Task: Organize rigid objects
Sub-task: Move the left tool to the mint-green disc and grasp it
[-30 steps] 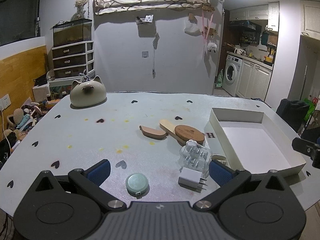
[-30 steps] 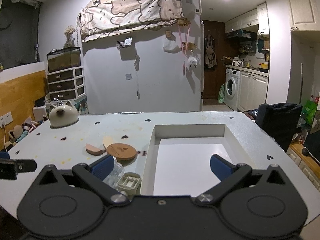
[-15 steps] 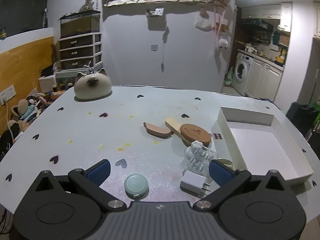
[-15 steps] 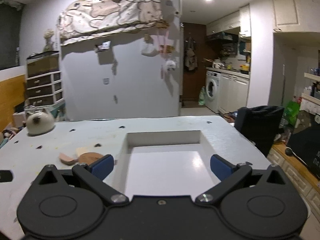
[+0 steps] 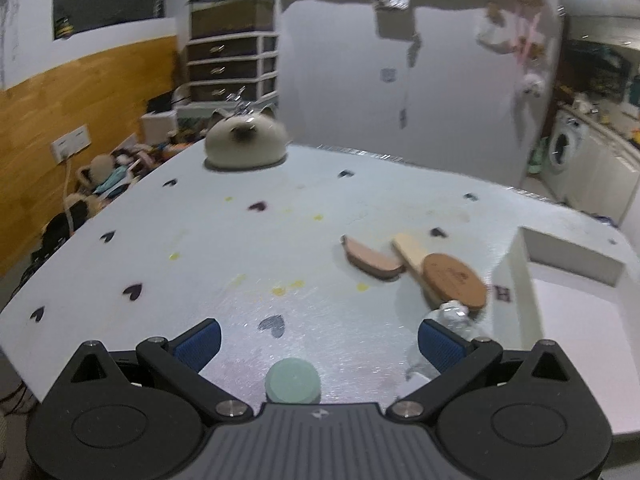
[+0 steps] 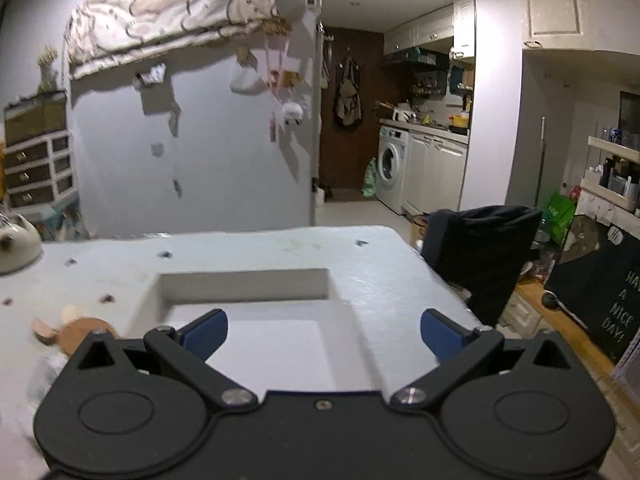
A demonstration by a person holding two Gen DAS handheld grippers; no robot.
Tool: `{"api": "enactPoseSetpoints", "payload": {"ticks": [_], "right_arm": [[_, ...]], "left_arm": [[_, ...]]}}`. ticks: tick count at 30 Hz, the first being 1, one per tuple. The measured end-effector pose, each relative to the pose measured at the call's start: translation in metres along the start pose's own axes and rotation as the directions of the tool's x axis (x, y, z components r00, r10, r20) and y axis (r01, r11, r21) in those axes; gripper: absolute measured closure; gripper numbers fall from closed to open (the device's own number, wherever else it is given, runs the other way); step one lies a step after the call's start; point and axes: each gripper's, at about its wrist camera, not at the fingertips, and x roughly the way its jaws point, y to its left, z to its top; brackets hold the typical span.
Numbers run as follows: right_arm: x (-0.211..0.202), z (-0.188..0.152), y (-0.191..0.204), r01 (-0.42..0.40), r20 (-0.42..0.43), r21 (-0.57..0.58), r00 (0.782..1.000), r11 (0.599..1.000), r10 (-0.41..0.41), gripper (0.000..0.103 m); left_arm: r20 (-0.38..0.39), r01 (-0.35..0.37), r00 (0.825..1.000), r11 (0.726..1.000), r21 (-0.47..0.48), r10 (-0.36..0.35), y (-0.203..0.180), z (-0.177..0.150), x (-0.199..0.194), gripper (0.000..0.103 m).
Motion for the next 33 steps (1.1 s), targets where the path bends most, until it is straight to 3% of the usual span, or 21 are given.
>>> {"api": "enactPoseSetpoints", "payload": {"ticks": [4, 7, 14, 18, 22, 27, 33], "right_arm": [[0.033, -0.004, -0.023, -0.004, -0.090, -0.009, 0.996, 1.000, 0.003, 0.000], [0.055, -0.013, -0.036, -0.060, -0.159, -0.009, 0.986, 0.998, 0.058, 0.008], [0.096, -0.036, -0.047, -0.147, -0.321, -0.013, 0.938, 0.989, 0.135, 0.037], [0.114, -0.047, -0.045, -0.177, -0.391, -0.007, 0.906, 0.984, 0.160, 0.066], [0.122, -0.053, -0.045, -0.187, -0.416, 0.013, 0.892, 0.982, 0.175, 0.085], [0.128, -0.057, -0.041, -0.175, -0.463, -0.003, 0.873, 0.985, 0.154, 0.096], [0.127, -0.055, -0.036, -0.130, -0.470, -0.003, 0.875, 0.992, 0.113, 0.096]], "left_arm": [[-0.046, -0.067, 0.997, 0.997, -0.027, 0.065, -0.003, -0.004, 0.021, 0.000], [-0.089, -0.108, 0.991, 0.992, -0.060, 0.103, -0.003, -0.011, 0.038, 0.000], [-0.184, -0.194, 0.966, 0.979, -0.060, 0.180, -0.004, -0.033, 0.072, 0.000], [-0.234, -0.208, 0.954, 0.975, -0.075, 0.186, -0.003, -0.043, 0.083, 0.000], [-0.266, -0.219, 0.945, 0.973, -0.074, 0.192, -0.001, -0.051, 0.093, 0.000], [-0.254, -0.190, 0.954, 0.975, -0.113, 0.157, 0.005, -0.050, 0.099, 0.000], [-0.247, -0.168, 0.960, 0.979, -0.117, 0.136, 0.012, -0.047, 0.106, 0.000]]}}
